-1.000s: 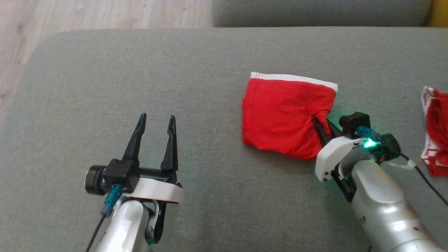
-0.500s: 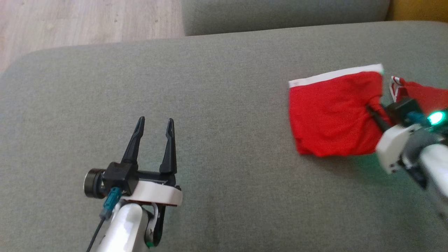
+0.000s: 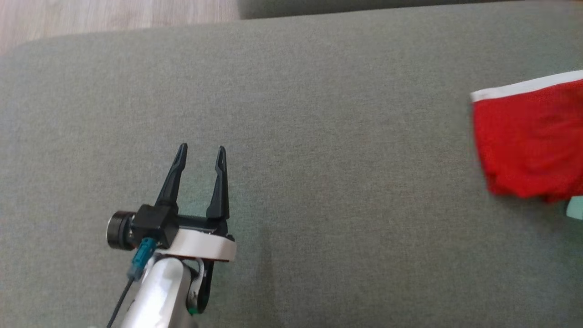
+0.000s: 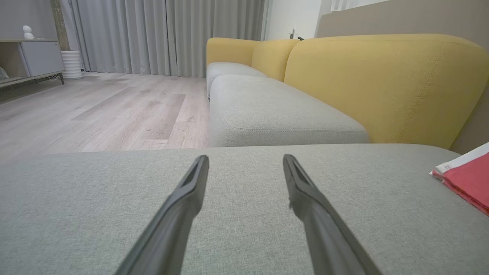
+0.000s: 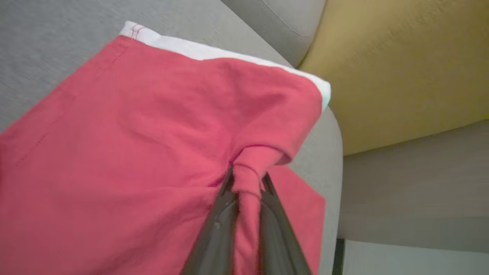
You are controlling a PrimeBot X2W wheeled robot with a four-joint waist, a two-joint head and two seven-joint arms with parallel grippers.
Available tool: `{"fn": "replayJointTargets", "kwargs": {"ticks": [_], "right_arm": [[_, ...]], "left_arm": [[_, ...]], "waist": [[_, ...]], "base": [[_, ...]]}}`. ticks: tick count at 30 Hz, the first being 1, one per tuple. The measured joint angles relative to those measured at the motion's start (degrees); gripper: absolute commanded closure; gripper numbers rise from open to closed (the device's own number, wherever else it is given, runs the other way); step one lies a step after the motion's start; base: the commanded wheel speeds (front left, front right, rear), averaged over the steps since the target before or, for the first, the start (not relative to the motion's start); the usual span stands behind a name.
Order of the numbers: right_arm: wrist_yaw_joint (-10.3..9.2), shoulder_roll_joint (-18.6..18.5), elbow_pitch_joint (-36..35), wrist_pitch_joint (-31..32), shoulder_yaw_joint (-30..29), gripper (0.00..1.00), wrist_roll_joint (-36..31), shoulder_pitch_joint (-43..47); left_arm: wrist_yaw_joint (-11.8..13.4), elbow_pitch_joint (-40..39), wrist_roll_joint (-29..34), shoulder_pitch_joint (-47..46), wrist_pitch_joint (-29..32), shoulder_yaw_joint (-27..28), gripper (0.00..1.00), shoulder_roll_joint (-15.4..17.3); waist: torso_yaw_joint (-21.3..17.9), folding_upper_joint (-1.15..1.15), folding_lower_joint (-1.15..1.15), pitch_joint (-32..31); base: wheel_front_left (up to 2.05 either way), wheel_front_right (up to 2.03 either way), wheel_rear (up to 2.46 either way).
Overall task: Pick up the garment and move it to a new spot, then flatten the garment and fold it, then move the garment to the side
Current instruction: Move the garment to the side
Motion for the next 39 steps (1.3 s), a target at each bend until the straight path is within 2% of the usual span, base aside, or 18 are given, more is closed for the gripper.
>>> {"fn": "replayJointTargets", "kwargs": {"ticks": [6,14,17,20,21,22,26,30,36,37,39], "right_arm": [[0.00,-1.6,5.2,0.4,-4.3,1.00,-1.9,0.0],[0.01,-1.5,11.5,-0.1,-9.2,1.00,-10.2,-0.1],[0.01,-0.9,13.0,-0.1,-12.2,1.00,-13.4,-0.2],[0.00,1.3,13.9,-0.1,-15.5,0.98,-14.3,-0.2],[0.00,2.2,14.0,-0.1,-16.4,0.37,-14.9,-0.2],[0.00,3.0,14.1,-0.1,-17.5,0.00,-15.2,-0.2],[0.00,5.5,13.9,-0.1,-22.2,0.00,-17.1,-0.2],[0.00,9.0,10.2,-0.2,-28.0,0.00,-19.7,-0.2],[0.00,18.4,-1.6,-4.7,-34.9,0.00,-19.6,-0.2],[0.00,18.4,-1.6,-4.7,-34.9,0.00,-19.6,-0.2],[0.00,22.6,-6.1,-6.0,-36.8,0.00,-18.4,0.0]], "left_arm": [[-0.3,-0.1,0.0,-1.6,0.0,0.6,0.00,0.0],[-0.7,-0.1,0.6,-3.2,0.0,0.8,0.00,0.0],[-0.7,-0.1,1.0,-3.2,0.0,1.0,0.00,0.0],[-0.7,-0.1,1.0,-3.2,0.0,1.0,0.00,0.0],[-0.7,-0.1,1.0,-3.2,0.0,1.1,0.00,0.0],[-0.7,-0.1,1.0,-3.2,0.0,1.1,0.00,0.0],[-0.7,0.0,1.0,-3.3,0.0,1.3,0.00,0.0],[-0.7,0.0,1.0,-3.2,0.0,1.4,0.00,0.0],[-0.7,-0.1,0.9,-2.4,0.0,1.4,0.00,0.0],[-0.7,-0.1,0.9,-2.4,0.0,1.4,0.00,0.0],[-0.7,-0.5,0.9,-1.8,0.0,1.5,0.00,0.0]], "waist": [[0.7,0.00,0.01,2.6],[1.3,0.00,0.01,5.7],[1.3,0.00,0.01,6.1],[1.3,0.00,0.00,6.1],[1.2,0.00,0.00,6.1],[1.1,0.00,0.01,6.1],[0.8,0.00,0.01,5.4],[0.5,0.00,0.00,3.6],[0.2,0.00,-0.01,-0.6],[0.2,0.00,-0.01,-0.6],[0.1,0.00,-0.01,-2.2]], "base": [[0.00,0.00,0.00],[0.00,0.00,0.00],[0.00,0.00,0.00],[0.00,0.00,0.00],[0.00,0.00,0.00],[0.00,0.00,0.00],[0.00,0.00,0.00],[0.00,0.00,0.00],[0.00,0.00,0.00],[0.00,0.00,0.00],[0.00,0.00,0.00]]}}
